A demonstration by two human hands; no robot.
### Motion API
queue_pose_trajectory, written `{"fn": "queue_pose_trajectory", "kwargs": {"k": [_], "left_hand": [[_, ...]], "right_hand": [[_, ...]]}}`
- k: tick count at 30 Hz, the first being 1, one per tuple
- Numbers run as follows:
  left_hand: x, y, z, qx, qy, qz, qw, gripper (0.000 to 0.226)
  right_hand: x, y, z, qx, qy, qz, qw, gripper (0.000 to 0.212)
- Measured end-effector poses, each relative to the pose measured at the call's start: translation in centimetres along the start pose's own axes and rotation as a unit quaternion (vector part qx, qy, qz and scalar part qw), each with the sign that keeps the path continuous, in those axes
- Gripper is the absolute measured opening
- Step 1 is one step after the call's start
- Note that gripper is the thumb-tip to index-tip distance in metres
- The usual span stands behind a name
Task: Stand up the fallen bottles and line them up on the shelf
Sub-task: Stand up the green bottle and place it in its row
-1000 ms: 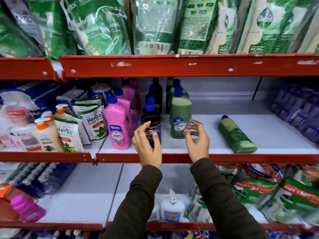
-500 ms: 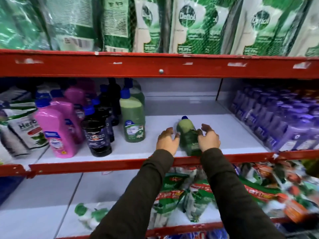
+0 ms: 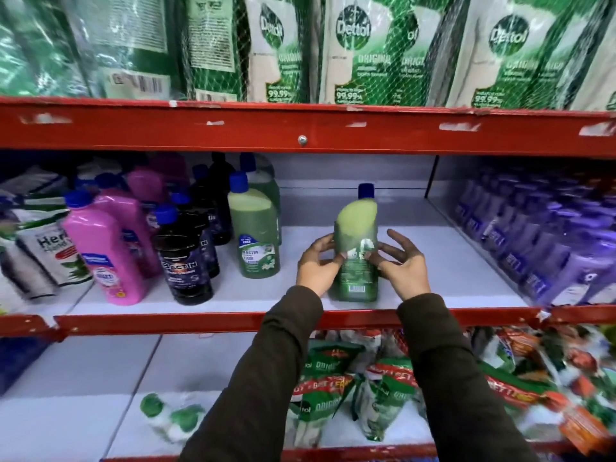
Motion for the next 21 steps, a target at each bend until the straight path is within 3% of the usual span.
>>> {"fn": "queue_pose_trajectory", "kwargs": {"k": [5,12,21], "left_hand": [[-2.5,5.9,1.5,-0.044,-0.082,0.003,0.996,0.046],[-4.7,15.2,-0.2,-0.064,-0.089,0.083,0.99,0.054],[-5.3,17.9,-1.0,-0.043,-0.128,0.081,0.988,0.05]], "right_hand": [[-2.5,-5.5,-1.5,-0.069,0.077,-0.073,0.992,0.068],[-5.8,-14.7,-0.6,-0.115,0.122,-0.155,0.974,0.056],[-8.2,-17.9,0.7,-0.078,0.13,-0.135,0.979,0.058]]}}
Point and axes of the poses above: each hand's wrist, its own x-axis towards the middle knuckle, its own y-axis out of the back of the hand, z = x × y, the point moved 7 cm from there along x, towards the middle knuckle, and after that the axes turned 3 degrees about -y, right-handed, at the moved point
